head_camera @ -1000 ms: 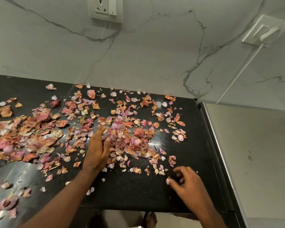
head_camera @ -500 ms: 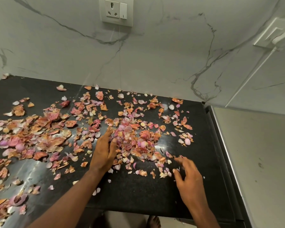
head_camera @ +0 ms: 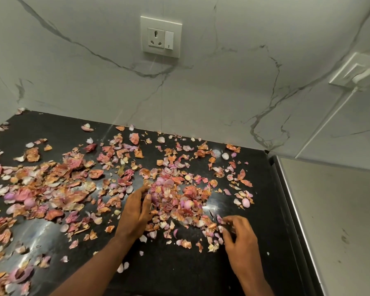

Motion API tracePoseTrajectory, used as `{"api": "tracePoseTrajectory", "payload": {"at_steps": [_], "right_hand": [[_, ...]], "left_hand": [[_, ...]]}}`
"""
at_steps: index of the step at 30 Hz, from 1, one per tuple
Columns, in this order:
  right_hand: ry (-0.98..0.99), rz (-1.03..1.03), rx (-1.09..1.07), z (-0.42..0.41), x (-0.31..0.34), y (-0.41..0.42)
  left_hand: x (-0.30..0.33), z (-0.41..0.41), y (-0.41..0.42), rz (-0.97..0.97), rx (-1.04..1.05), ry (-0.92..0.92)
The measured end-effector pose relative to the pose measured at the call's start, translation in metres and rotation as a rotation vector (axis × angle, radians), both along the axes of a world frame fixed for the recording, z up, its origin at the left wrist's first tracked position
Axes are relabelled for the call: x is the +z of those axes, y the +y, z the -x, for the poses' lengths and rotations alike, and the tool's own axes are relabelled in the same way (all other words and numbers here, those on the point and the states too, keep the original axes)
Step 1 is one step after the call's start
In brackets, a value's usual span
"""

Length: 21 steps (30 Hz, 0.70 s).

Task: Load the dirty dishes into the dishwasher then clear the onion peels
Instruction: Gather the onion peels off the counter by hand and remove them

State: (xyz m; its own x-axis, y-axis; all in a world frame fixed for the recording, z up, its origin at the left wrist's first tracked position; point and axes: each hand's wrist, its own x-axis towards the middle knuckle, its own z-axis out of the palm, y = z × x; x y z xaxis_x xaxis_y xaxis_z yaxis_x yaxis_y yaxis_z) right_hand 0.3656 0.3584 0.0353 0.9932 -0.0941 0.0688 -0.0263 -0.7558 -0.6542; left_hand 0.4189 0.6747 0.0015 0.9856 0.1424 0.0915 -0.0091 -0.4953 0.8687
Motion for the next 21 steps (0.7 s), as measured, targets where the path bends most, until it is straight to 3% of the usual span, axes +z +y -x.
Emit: {"api": "tracePoseTrajectory", "payload": {"at_steps": [5,14,18,21], "right_hand": [[0.298,0.292,0.220,0.022,-0.014,-0.008],[0.005,-0.015,-0.080,-0.023,-0.001,0.000],[-0.003,-0.008,0.084,0.010,0.002,-0.006],[0.093,0.165,0.296,0.037,-0.018,-0.005]], "left_hand": [[-0.004,0.004,0.001,0.052,0.022,0.014],[0.008,0.004,-0.003,0.042,0.049,-0.012],[-0.002,0.002,0.005,0.052,0.081,-0.051],[-0.004,0.000,0.006,0.067,0.101,-0.056]]}}
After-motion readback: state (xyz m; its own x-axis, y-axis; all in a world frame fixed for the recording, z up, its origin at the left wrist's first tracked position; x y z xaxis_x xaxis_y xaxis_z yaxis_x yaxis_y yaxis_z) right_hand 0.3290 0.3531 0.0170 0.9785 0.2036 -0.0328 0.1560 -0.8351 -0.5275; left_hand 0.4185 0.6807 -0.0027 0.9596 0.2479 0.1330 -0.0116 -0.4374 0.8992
